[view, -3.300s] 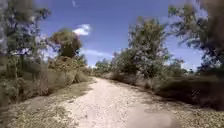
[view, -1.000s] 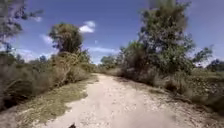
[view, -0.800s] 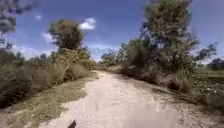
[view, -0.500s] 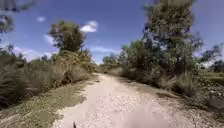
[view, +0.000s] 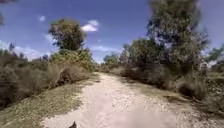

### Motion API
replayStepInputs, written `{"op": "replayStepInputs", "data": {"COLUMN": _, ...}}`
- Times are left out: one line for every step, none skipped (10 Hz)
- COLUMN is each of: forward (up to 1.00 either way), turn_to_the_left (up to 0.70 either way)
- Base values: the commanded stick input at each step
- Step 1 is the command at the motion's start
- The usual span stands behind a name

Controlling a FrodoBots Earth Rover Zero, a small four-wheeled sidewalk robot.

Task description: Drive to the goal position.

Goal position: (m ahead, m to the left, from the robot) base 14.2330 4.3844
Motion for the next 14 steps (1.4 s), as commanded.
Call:
{"op": "replayStepInputs", "data": {"forward": 0.70, "turn_to_the_left": 0.00}}
{"op": "replayStepInputs", "data": {"forward": 0.70, "turn_to_the_left": 0.00}}
{"op": "replayStepInputs", "data": {"forward": 0.70, "turn_to_the_left": 0.00}}
{"op": "replayStepInputs", "data": {"forward": 0.70, "turn_to_the_left": 0.00}}
{"op": "replayStepInputs", "data": {"forward": 0.70, "turn_to_the_left": 0.00}}
{"op": "replayStepInputs", "data": {"forward": 0.70, "turn_to_the_left": 0.00}}
{"op": "replayStepInputs", "data": {"forward": 0.70, "turn_to_the_left": 0.00}}
{"op": "replayStepInputs", "data": {"forward": 0.70, "turn_to_the_left": 0.00}}
{"op": "replayStepInputs", "data": {"forward": 0.70, "turn_to_the_left": 0.25}}
{"op": "replayStepInputs", "data": {"forward": 0.70, "turn_to_the_left": 0.27}}
{"op": "replayStepInputs", "data": {"forward": 0.70, "turn_to_the_left": 0.17}}
{"op": "replayStepInputs", "data": {"forward": 0.70, "turn_to_the_left": 0.01}}
{"op": "replayStepInputs", "data": {"forward": 0.70, "turn_to_the_left": 0.00}}
{"op": "replayStepInputs", "data": {"forward": 0.70, "turn_to_the_left": 0.00}}
